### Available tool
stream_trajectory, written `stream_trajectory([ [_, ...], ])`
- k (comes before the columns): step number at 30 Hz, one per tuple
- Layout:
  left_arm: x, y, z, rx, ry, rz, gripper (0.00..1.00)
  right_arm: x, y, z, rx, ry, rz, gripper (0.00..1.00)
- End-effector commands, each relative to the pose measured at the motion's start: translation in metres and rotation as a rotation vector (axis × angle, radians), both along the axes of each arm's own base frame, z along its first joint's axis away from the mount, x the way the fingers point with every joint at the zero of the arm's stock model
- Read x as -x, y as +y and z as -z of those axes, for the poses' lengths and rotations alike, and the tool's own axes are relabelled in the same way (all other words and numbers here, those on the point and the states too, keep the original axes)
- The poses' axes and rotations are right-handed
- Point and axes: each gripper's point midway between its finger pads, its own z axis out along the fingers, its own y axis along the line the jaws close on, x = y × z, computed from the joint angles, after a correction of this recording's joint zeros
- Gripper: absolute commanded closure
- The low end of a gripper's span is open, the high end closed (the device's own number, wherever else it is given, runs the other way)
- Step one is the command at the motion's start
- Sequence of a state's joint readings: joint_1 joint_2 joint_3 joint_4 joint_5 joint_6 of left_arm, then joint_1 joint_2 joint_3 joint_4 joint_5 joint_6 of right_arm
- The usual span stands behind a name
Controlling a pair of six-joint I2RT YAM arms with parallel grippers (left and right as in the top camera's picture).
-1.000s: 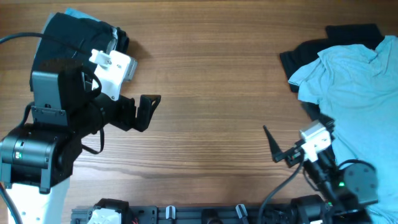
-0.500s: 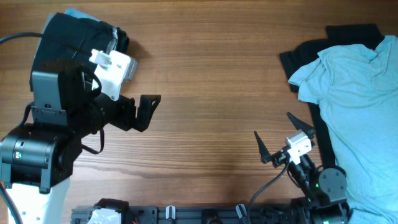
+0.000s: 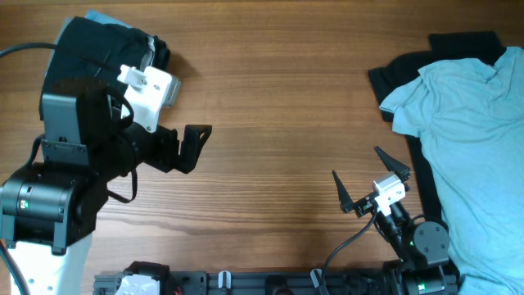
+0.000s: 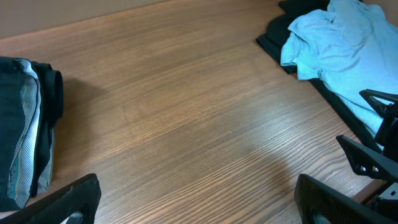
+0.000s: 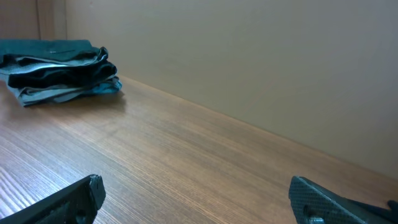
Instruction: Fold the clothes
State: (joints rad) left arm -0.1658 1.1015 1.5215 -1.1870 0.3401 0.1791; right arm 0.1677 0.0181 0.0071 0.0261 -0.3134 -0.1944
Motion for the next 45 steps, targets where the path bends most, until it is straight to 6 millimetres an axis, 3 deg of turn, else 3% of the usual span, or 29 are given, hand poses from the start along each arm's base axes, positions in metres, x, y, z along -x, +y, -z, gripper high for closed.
stream_trajectory([
  [1,0.001,-0.002,-0.001,-0.01,-0.01,0.017,0.0,0.001,0.0,-0.003,-0.012,-0.01,-0.003,0.0],
  [26,0.006,-0.001,0.0,-0.012,-0.001,0.016,0.0,0.001,0.0,-0.003,-0.012,-0.009,-0.003,0.0],
  [33,-0.004,0.01,-0.03,-0.005,-0.237,-0.013,0.0,0.001,0.0,-0.003,-0.011,-0.009,-0.003,0.01],
  [36,-0.007,0.014,-0.033,0.033,-0.331,-0.053,0.0,0.001,0.0,-0.003,-0.012,-0.009,-0.003,0.0],
  [41,-0.006,0.031,-0.021,0.14,-0.417,-0.178,0.0,0.001,0.0,-0.003,-0.011,-0.009,-0.003,0.0],
  [45,0.007,0.043,0.004,0.196,-0.478,-0.249,0.0,0.001,0.0,-0.003,-0.011,-0.009,-0.003,0.0],
])
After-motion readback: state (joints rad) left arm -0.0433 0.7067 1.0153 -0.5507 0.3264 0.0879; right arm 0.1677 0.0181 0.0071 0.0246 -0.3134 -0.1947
